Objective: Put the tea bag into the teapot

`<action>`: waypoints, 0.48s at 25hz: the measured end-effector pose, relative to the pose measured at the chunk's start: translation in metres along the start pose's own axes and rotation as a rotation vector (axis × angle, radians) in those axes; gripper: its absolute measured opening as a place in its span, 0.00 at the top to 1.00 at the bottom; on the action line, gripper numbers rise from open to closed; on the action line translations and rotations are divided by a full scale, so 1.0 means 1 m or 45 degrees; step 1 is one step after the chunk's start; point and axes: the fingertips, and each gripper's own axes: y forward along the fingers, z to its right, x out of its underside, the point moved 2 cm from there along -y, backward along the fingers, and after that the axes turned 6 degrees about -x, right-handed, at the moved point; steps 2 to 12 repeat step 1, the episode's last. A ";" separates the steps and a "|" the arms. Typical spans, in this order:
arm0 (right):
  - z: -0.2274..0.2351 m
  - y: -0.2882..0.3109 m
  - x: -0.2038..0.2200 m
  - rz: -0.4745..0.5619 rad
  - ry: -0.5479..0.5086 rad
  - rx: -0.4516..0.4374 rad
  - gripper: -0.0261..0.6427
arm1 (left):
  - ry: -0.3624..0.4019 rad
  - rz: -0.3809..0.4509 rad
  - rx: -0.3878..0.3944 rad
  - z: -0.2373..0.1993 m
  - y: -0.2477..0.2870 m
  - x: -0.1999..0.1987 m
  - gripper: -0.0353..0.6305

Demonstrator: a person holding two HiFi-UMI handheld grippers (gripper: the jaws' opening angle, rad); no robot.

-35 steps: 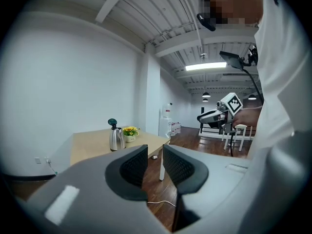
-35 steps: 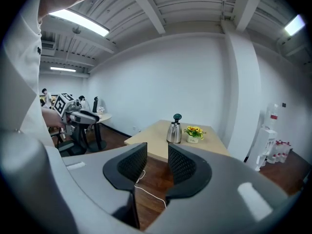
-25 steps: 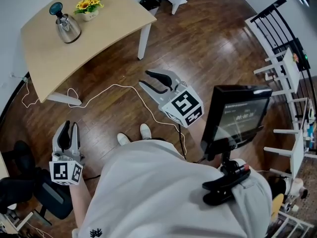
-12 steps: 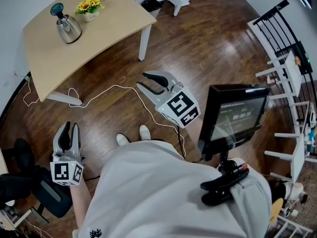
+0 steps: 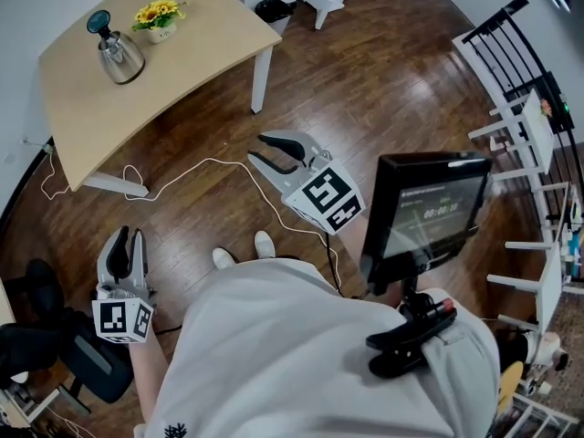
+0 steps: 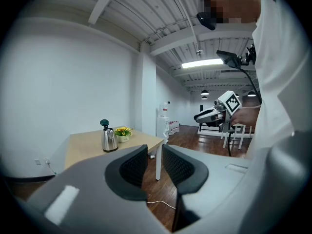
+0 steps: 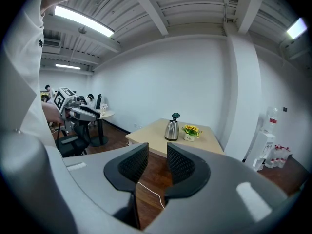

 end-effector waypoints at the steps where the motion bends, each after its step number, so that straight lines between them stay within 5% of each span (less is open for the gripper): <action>1: 0.000 0.001 0.000 -0.002 -0.002 0.000 0.79 | 0.003 0.004 0.000 -0.001 0.000 0.000 0.83; 12: 0.000 0.001 0.000 -0.002 -0.002 0.000 0.79 | 0.003 0.004 0.000 -0.001 0.000 0.000 0.83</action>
